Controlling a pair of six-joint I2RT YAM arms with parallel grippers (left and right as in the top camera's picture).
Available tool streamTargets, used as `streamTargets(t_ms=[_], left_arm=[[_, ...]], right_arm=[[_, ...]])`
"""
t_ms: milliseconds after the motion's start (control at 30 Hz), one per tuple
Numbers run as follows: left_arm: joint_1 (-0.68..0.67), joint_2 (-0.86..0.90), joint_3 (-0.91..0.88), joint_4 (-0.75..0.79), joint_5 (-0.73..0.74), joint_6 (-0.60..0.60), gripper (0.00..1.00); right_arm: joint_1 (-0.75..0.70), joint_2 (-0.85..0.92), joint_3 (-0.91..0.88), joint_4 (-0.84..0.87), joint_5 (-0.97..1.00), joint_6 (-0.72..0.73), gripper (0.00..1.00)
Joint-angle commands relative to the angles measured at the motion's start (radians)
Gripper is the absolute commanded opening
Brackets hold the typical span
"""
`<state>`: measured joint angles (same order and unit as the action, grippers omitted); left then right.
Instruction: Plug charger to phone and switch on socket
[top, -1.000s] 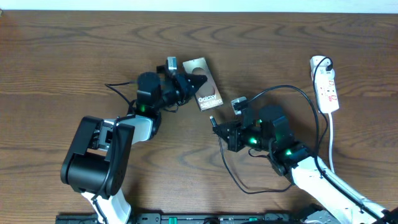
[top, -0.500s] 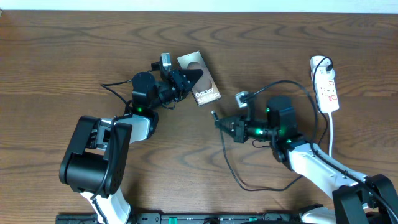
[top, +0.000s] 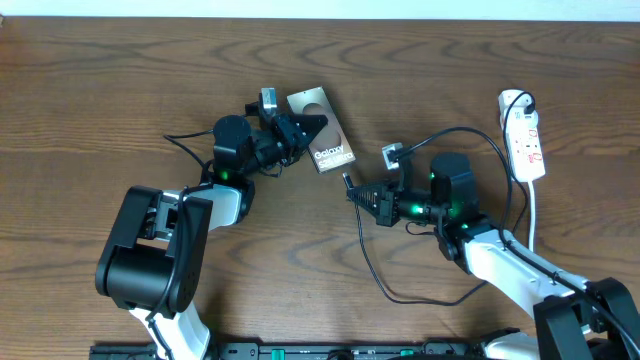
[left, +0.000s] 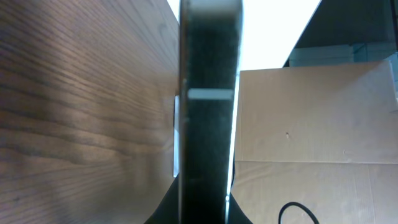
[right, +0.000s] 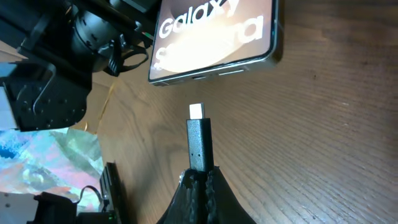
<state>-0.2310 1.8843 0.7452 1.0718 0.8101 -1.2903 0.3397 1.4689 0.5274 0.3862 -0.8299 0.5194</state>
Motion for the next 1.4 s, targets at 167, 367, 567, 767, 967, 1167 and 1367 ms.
streamTargets(t_ms=[167, 367, 567, 767, 967, 1167, 1367], left_arm=[[0.0, -0.014, 0.014, 0.013, 0.019, -0.005, 0.07], [0.0, -0.014, 0.014, 0.01, 0.019, -0.001, 0.07], [0.0, -0.014, 0.014, 0.01, 0.019, 0.003, 0.07], [0.0, -0.014, 0.014, 0.005, 0.019, 0.018, 0.07], [0.0, -0.014, 0.014, -0.02, 0.019, 0.034, 0.07], [0.001, -0.014, 0.014, -0.02, 0.014, 0.037, 0.07], [0.006, -0.014, 0.014, -0.019, 0.004, 0.04, 0.07]], right_arm=[[0.028, 0.01, 0.0, 0.004, 0.061, 0.004, 0.01], [0.042, 0.011, 0.015, 0.019, 0.103, 0.004, 0.01], [0.042, 0.077, 0.045, 0.031, 0.083, 0.019, 0.01], [0.042, 0.079, 0.048, 0.083, 0.066, 0.061, 0.01], [0.048, 0.079, 0.05, 0.097, 0.064, 0.072, 0.01], [0.061, 0.079, 0.051, 0.092, 0.035, 0.072, 0.01], [0.059, 0.079, 0.051, 0.066, 0.0, 0.071, 0.01]])
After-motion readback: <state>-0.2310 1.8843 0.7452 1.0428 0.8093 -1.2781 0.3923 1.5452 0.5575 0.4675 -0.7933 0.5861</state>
